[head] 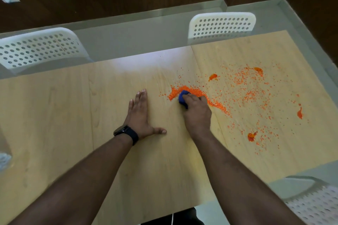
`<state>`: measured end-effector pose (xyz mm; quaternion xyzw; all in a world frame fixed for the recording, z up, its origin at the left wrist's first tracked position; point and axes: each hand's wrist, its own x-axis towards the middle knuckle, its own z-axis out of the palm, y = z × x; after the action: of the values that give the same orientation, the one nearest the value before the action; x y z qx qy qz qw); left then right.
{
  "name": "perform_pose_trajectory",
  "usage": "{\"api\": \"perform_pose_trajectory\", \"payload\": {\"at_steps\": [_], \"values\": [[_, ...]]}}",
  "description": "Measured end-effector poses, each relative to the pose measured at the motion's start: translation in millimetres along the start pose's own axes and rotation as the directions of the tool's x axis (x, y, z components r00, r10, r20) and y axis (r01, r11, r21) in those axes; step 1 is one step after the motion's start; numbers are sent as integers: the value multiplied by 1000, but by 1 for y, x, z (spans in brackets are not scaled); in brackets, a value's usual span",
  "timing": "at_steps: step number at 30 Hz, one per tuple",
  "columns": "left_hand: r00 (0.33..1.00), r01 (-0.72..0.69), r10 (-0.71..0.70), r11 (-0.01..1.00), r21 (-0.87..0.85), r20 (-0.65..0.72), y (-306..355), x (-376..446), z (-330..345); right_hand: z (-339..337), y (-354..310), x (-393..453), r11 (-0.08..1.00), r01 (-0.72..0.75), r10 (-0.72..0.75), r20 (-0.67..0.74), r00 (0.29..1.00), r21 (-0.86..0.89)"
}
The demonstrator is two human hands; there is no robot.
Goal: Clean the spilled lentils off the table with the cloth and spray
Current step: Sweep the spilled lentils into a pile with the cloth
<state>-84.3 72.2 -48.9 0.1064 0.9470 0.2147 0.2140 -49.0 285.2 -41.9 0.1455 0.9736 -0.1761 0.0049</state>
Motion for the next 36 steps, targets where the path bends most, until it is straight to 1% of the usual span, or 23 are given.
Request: {"api": "perform_pose_trajectory", "payload": {"at_steps": [2, 4, 7, 10, 12, 13, 15, 19, 21, 23, 25, 27, 29, 31, 33, 36], "values": [[1000, -8, 8, 1000, -16, 7, -3, 0, -4, -6, -3, -2, 999, -23, 23, -19, 1000, 24], [1000, -15, 16, 1000, -19, 6, -8, -1, -9, -8, -13, -17, 997, 13, -10, -44, 999, 75], [1000, 10, -10, 1000, -30, -4, -24, -5, -17, 1, -38, -49, 978, 161, -158, -29, 987, 134], [1000, 13, -14, 999, -31, -10, -43, -9, -23, 20, -62, -70, 934, 344, -350, 45, 936, 99], [1000, 4, -4, 999, -35, -9, -55, -11, -27, 31, -73, -71, 909, 414, -417, 87, 905, 59], [1000, -3, 2, 999, -39, -5, -59, -11, -28, 34, -74, -67, 908, 416, -418, 83, 905, 39], [1000, -11, 11, 999, -44, -4, -63, -12, -29, 35, -74, -53, 934, 357, -358, 61, 932, 25], [1000, -9, 8, 999, -49, -7, -67, -11, -27, 24, -65, -19, 990, 140, -141, 20, 990, 30], [1000, -7, 7, 998, -61, -3, -68, -11, -27, 19, -62, -8, 999, 36, -37, 18, 999, 32], [1000, -9, 8, 997, -71, -1, -67, -12, -27, 14, -62, -9, 999, -21, 20, 2, 1000, 33], [1000, -9, 8, 996, -91, -10, -67, -11, -28, 11, -71, -22, 997, 17, -16, -10, 1000, 72], [1000, -11, 9, 994, -109, -25, -67, -8, -30, 14, -85, -43, 980, 156, -159, 16, 987, 123], [1000, -14, 10, 992, -128, -29, -67, -4, -31, 28, -98, -60, 945, 313, -319, 60, 946, 93], [1000, -19, 16, 991, -131, -26, -68, -2, -30, 42, -107, -64, 919, 390, -393, 100, 914, 48], [999, -27, 23, 992, -125, -28, -69, -2, -30, 43, -112, -53, 925, 380, -379, 117, 918, 13], [998, -59, 58, 994, -96, -13, -70, 0, -30, 32, -109, -23, 964, 264, -258, 120, 959, -40]]}}
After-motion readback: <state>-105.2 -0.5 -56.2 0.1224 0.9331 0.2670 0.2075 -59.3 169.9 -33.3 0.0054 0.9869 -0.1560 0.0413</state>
